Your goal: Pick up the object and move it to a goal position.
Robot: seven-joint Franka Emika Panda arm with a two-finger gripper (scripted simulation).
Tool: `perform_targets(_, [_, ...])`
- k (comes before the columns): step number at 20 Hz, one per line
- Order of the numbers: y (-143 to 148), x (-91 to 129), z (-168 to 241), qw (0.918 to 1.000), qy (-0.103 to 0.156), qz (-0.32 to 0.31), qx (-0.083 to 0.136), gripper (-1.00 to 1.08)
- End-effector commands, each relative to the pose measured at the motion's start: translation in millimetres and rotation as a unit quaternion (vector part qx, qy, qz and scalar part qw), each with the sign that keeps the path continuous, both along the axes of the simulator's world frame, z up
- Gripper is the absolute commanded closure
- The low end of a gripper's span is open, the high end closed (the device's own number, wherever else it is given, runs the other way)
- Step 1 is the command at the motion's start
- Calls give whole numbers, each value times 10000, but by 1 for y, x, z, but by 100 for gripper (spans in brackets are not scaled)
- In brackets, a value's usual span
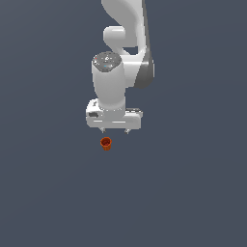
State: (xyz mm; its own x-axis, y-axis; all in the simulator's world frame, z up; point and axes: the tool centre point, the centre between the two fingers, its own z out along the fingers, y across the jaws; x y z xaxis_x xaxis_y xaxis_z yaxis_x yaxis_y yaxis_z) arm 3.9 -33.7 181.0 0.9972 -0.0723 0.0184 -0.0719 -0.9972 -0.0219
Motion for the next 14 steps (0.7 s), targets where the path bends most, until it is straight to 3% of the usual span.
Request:
perform_targets(1, [0, 0, 0, 10000, 0, 0, 0, -92])
perform_targets(14, [-15, 3, 18, 9998, -128, 136, -102, -92])
